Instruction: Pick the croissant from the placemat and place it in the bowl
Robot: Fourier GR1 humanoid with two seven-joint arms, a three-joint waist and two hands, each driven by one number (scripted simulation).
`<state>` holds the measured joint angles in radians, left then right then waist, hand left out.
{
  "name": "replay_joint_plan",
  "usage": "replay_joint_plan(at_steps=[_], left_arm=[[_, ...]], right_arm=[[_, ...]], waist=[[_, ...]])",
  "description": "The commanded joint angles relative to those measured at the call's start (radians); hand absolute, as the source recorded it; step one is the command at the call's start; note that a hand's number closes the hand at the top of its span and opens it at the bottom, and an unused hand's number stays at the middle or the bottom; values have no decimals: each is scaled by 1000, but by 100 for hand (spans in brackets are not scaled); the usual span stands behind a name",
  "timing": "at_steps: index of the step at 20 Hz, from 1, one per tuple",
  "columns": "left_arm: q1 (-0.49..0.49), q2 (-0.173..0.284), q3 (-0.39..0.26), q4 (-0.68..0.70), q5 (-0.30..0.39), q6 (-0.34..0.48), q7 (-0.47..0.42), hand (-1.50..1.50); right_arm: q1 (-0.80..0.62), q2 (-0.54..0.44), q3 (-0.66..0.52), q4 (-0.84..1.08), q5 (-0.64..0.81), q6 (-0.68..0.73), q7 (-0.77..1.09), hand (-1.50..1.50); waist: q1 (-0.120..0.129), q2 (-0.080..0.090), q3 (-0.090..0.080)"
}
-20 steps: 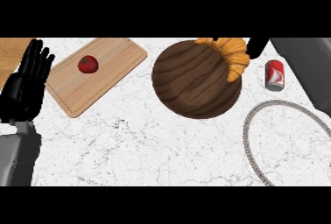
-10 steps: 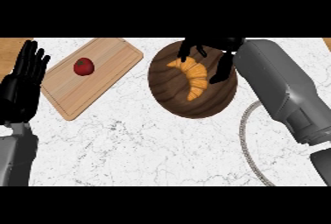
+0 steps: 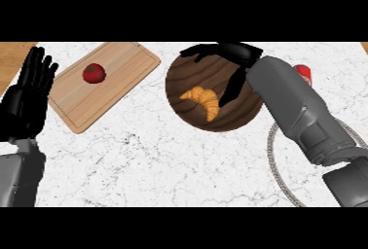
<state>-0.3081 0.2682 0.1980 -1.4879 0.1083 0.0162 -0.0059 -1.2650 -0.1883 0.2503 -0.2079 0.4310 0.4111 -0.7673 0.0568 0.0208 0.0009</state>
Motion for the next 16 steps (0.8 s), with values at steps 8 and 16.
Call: replay_joint_plan(at_steps=[8,16], left_arm=[[-23,-8,-12,1,6,-10,6,0],[-34,-18,-31,7,1,-26,-30,0]], right_arm=[[-78,-159,-240,115,-212,82,54,-150],[-84,-290,-306,143,-275,178,101,-150]], waist=[[33,22,1],[74,52,3]])
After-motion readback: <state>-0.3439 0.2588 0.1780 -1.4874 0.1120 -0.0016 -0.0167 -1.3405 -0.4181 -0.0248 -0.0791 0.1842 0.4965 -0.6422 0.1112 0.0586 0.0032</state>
